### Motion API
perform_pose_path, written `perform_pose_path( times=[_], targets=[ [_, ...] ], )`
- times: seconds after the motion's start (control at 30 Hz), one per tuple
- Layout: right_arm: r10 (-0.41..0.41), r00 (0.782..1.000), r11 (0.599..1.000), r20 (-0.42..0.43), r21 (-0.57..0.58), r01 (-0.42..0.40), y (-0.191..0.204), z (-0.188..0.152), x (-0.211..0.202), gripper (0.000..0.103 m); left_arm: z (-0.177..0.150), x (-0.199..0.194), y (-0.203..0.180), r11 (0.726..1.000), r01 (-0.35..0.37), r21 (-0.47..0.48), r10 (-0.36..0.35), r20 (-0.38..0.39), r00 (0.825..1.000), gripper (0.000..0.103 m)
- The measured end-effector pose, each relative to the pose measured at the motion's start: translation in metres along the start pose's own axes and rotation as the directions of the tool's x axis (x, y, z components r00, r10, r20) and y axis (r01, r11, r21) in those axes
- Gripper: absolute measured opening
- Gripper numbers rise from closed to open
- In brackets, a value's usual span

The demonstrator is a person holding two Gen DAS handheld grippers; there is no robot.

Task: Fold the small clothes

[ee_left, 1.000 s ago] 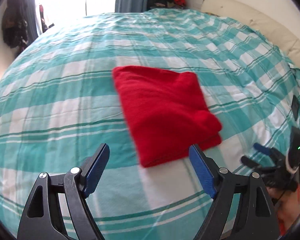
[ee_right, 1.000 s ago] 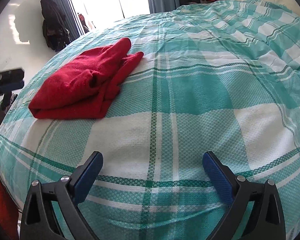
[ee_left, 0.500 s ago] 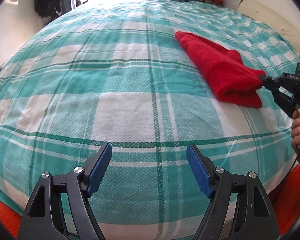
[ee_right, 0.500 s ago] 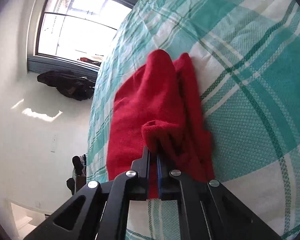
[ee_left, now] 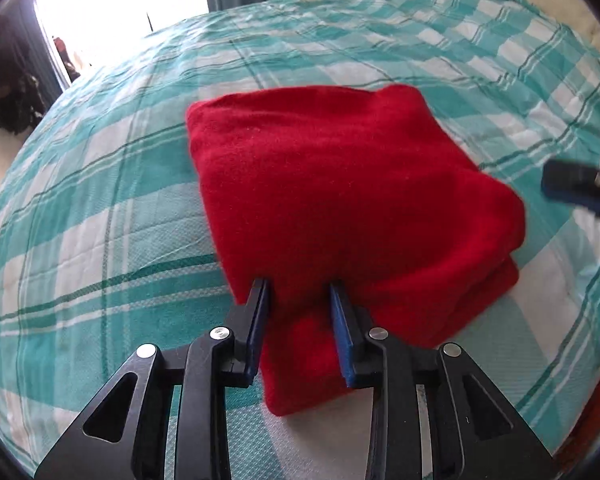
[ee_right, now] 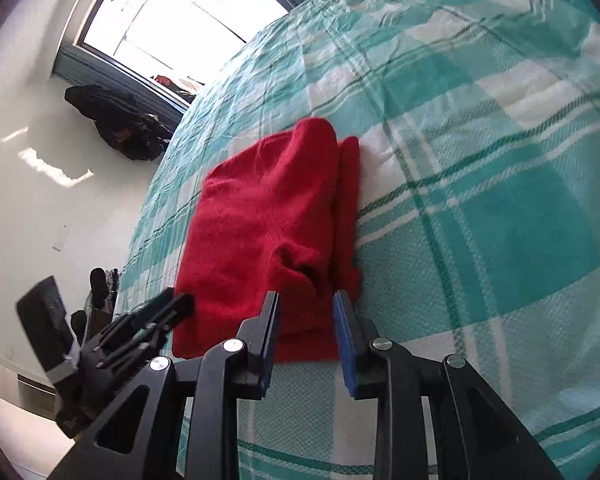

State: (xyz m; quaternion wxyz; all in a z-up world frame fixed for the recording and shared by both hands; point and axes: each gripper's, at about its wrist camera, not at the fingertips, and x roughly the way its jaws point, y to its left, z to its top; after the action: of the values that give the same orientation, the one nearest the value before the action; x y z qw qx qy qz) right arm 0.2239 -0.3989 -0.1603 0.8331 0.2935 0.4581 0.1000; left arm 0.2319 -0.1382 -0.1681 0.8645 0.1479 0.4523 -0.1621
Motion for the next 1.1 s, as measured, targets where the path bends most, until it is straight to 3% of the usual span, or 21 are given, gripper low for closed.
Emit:
perform_pose_path(
  times=[0.07, 0.13, 0.23, 0.3, 0.33, 0.37, 0.4, 0.5, 0.57, 0.63, 0.7, 0.73, 0.77, 0.83, 0.9, 0.97, 1.0, 1.03, 1.1],
  targets=[
    [0.016, 0.999, 0.998, 0.050, -0.061, -0.013, 0.013, 0.022, -0.019, 0.029, -0.010, -0.005, -0.009, 0.997, -0.041, 0.062, 0.038, 0.048, 0.998, 0.032],
    [0.075, 0.996, 0.992, 0.047, -0.108, -0.069, 0.028, 0.043, -0.018, 0.029, -0.013, -0.011, -0.007, 0.998, -0.031, 0.050, 0.029, 0.048, 0.998, 0.032],
    [0.183, 0.983, 0.973, 0.000, -0.142, -0.181, 0.042, 0.062, 0.019, 0.029, -0.015, -0.012, 0.002, 1.000, 0.007, 0.010, -0.007, 0.042, 0.999, 0.033],
    [0.237, 0.966, 0.963, -0.106, -0.109, -0.248, 0.036, 0.061, 0.065, 0.029, -0.016, -0.012, 0.002, 1.000, 0.012, 0.012, -0.012, 0.044, 0.999, 0.034],
    [0.166, 0.972, 0.978, -0.169, -0.100, -0.184, 0.029, 0.056, 0.090, 0.027, -0.016, -0.013, 0.002, 1.000, 0.015, 0.020, -0.016, 0.043, 0.999, 0.036],
    [0.035, 0.976, 0.991, -0.217, -0.120, -0.063, 0.020, 0.049, 0.109, 0.012, -0.016, -0.014, 0.003, 0.999, 0.021, 0.025, -0.022, 0.037, 0.999, 0.037],
    [-0.013, 0.974, 0.990, -0.226, -0.142, -0.020, 0.013, 0.043, 0.115, 0.004, -0.016, -0.016, 0.005, 0.999, 0.029, 0.022, -0.030, 0.035, 0.999, 0.039],
    [0.024, 0.993, 0.985, -0.117, -0.165, -0.043, 0.020, 0.033, 0.076, 0.009, -0.015, -0.020, 0.018, 0.993, 0.099, -0.058, -0.098, 0.035, 0.995, 0.047],
    [0.098, 0.993, 0.966, -0.072, -0.231, -0.113, 0.036, 0.020, 0.045, 0.009, -0.018, -0.017, 0.026, 0.983, 0.136, -0.127, -0.134, 0.026, 0.991, 0.049],
    [0.111, 0.990, 0.947, -0.087, -0.293, -0.132, 0.044, 0.002, 0.040, 0.009, -0.021, -0.012, 0.032, 0.971, 0.157, -0.181, -0.158, 0.012, 0.987, 0.053],
    [-0.051, 0.980, 0.940, -0.194, -0.340, -0.018, 0.031, -0.020, 0.070, 0.008, -0.025, -0.013, 0.039, 0.954, 0.190, -0.231, -0.197, -0.008, 0.980, 0.056],
    [-0.069, 0.971, 0.950, -0.231, -0.313, -0.007, 0.015, -0.031, 0.077, 0.002, -0.027, -0.017, 0.043, 0.950, 0.197, -0.244, -0.206, -0.013, 0.978, 0.057],
    [-0.003, 0.980, 0.968, -0.199, -0.247, -0.047, 0.005, -0.034, 0.070, 0.002, -0.029, -0.023, 0.047, 0.947, 0.200, -0.252, -0.210, -0.013, 0.978, 0.058],
    [0.031, 0.981, 0.981, -0.191, -0.183, -0.066, -0.001, -0.034, 0.054, 0.003, -0.031, -0.038, 0.060, 0.940, 0.195, -0.280, -0.202, 0.003, 0.979, 0.070],
    [0.051, 0.990, 0.978, -0.134, -0.192, -0.077, 0.003, -0.032, 0.029, 0.021, -0.027, -0.050, 0.077, 0.922, 0.214, -0.324, -0.208, 0.053, 0.977, 0.077],
    [0.091, 0.994, 0.979, -0.059, -0.179, -0.100, 0.002, -0.022, 0.006, 0.072, -0.018, -0.052, 0.093, 0.900, 0.212, -0.380, -0.191, 0.092, 0.977, 0.087],
    [0.114, 0.993, 0.981, -0.014, -0.157, -0.115, -0.001, -0.015, -0.003, 0.082, -0.010, -0.048, 0.100, 0.892, 0.199, -0.405, -0.175, 0.097, 0.980, 0.088],
    [0.137, 0.991, 0.982, 0.014, -0.132, -0.133, -0.005, -0.006, -0.008, 0.084, -0.003, -0.041, 0.105, 0.884, 0.189, -0.428, -0.166, 0.092, 0.982, 0.089],
    [0.178, 0.984, 0.982, -0.018, -0.063, -0.179, -0.016, 0.012, 0.006, 0.084, 0.013, -0.017, 0.109, 0.865, 0.205, -0.459, -0.202, 0.055, 0.978, 0.090]
  ],
)
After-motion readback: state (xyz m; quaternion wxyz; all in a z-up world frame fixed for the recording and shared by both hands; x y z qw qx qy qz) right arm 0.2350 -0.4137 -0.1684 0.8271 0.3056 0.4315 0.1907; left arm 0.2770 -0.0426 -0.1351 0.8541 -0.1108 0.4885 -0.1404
